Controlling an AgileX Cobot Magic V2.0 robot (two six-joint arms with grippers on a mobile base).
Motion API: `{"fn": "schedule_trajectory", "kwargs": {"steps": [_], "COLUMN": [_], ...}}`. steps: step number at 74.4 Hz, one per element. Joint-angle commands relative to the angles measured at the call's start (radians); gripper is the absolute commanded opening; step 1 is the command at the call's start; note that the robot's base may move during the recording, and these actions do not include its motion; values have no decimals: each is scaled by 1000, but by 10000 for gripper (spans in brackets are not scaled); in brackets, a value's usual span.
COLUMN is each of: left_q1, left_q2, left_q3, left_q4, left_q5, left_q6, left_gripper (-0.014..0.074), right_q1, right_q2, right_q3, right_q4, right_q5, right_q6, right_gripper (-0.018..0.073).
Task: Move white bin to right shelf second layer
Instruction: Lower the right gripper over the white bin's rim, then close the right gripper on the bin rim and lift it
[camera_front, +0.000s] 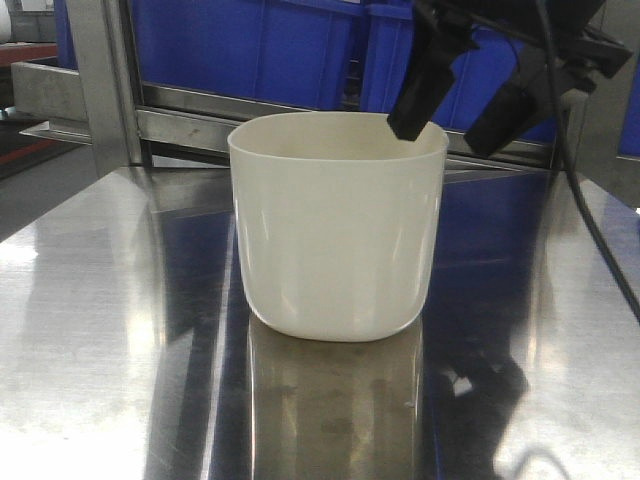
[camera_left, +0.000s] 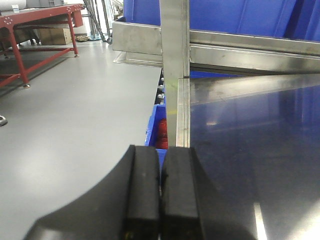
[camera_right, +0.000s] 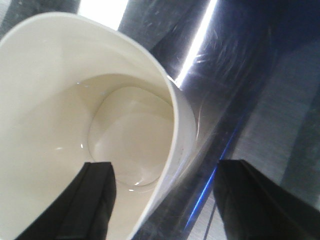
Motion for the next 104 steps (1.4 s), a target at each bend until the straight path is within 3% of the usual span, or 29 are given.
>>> {"fn": "schedule_trajectory", "kwargs": {"steps": [1, 50, 62, 77, 104], "left_q1": [-3, -3, -3, -3, -3], "left_q2": [-14, -14, -14, -14, -14], "left_q3": [37, 37, 37, 37, 37], "left_q4": [0, 0, 0, 0, 0], "left_q5": [-87, -87, -87, -87, -87], "left_q6": [-5, -5, -5, -5, -5], "left_gripper": [85, 85, 85, 85, 85], "right_q1": [-3, -3, -3, -3, -18], "right_q2": [-18, 106, 115, 104, -96], "right_q3": [-39, -39, -39, -39, -39], "right_q4": [41, 86, 86, 86, 69], "right_q5": [-29, -18, -22, -65, -282], "right_q6": [3, 3, 3, 3, 2], "right_gripper": [527, 512, 400, 43, 55]}}
